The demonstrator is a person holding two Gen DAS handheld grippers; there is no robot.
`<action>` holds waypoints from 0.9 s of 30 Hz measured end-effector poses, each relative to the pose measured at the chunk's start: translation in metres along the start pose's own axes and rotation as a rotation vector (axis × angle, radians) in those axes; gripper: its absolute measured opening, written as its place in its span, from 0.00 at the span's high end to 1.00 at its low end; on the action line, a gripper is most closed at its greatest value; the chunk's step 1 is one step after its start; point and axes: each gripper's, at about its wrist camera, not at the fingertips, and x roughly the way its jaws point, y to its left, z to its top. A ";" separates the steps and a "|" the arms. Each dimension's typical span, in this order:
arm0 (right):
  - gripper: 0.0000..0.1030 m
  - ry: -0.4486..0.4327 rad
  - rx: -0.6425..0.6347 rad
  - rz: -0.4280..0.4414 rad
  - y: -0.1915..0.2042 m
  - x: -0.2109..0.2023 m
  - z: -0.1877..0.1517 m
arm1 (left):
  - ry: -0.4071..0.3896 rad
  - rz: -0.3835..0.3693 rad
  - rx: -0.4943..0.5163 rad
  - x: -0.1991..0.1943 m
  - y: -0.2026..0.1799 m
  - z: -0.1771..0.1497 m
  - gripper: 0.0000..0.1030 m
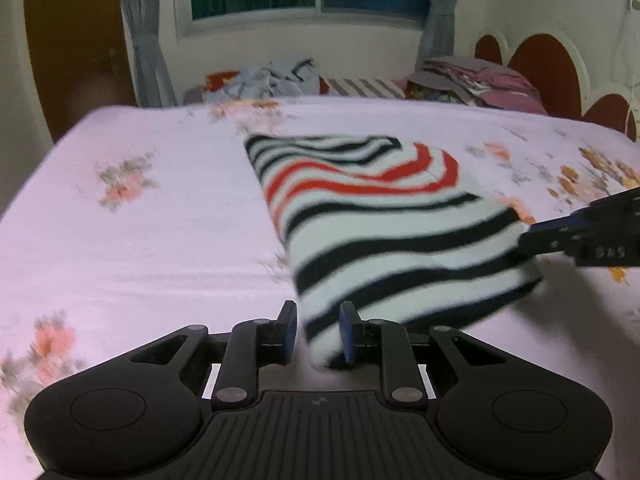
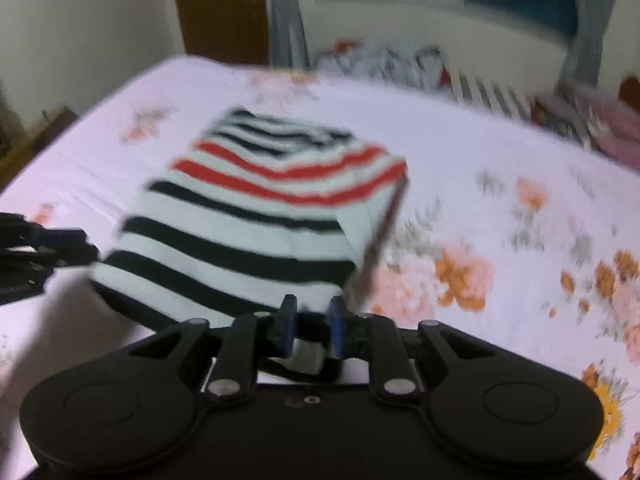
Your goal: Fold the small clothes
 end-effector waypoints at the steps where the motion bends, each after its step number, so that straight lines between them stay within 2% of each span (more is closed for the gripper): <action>1: 0.81 0.037 0.002 0.001 0.000 0.010 -0.004 | 0.018 0.010 0.013 0.007 -0.003 -0.003 0.79; 2: 0.81 0.092 0.003 -0.019 -0.001 0.025 -0.011 | 0.049 0.003 0.011 0.019 -0.006 -0.007 0.79; 3: 0.81 0.112 0.012 -0.027 -0.004 0.034 -0.016 | 0.072 0.006 0.000 0.028 -0.007 -0.010 0.78; 5: 0.81 0.096 0.078 -0.008 -0.010 0.025 -0.017 | 0.070 0.035 -0.019 0.024 -0.010 -0.008 0.78; 7: 0.82 0.027 0.121 0.015 -0.017 -0.004 -0.021 | 0.012 0.045 -0.025 -0.004 -0.016 -0.008 0.78; 9: 0.79 -0.047 0.115 -0.009 -0.022 -0.041 -0.030 | -0.021 0.042 -0.035 -0.032 -0.023 -0.014 0.78; 11: 0.72 -0.088 0.138 -0.022 -0.029 -0.071 -0.043 | -0.048 0.052 -0.028 -0.059 -0.035 -0.025 0.78; 13: 0.72 -0.118 0.149 -0.017 -0.034 -0.100 -0.059 | -0.073 0.059 -0.037 -0.082 -0.045 -0.036 0.76; 15: 0.67 -0.147 0.152 -0.032 -0.034 -0.131 -0.074 | -0.107 0.057 -0.064 -0.109 -0.055 -0.048 0.48; 16: 0.59 -0.165 0.156 -0.032 -0.033 -0.146 -0.083 | -0.142 0.077 -0.079 -0.124 -0.061 -0.055 0.16; 17: 0.46 -0.182 0.160 -0.033 -0.032 -0.159 -0.089 | -0.188 0.096 -0.083 -0.139 -0.067 -0.061 0.05; 18: 0.38 -0.203 0.159 -0.046 -0.031 -0.172 -0.097 | -0.217 0.108 -0.080 -0.153 -0.073 -0.067 0.03; 20: 0.06 -0.236 0.149 -0.103 -0.025 -0.197 -0.109 | -0.226 0.105 -0.081 -0.176 -0.084 -0.073 0.00; 21: 0.00 -0.249 0.146 -0.131 -0.022 -0.209 -0.115 | -0.236 0.097 -0.085 -0.189 -0.089 -0.076 0.00; 25: 0.00 -0.248 0.163 -0.190 -0.014 -0.248 -0.137 | -0.266 0.113 -0.087 -0.237 -0.105 -0.089 0.00; 27: 0.00 -0.288 0.154 -0.205 -0.005 -0.271 -0.150 | -0.281 0.101 -0.090 -0.260 -0.112 -0.096 0.00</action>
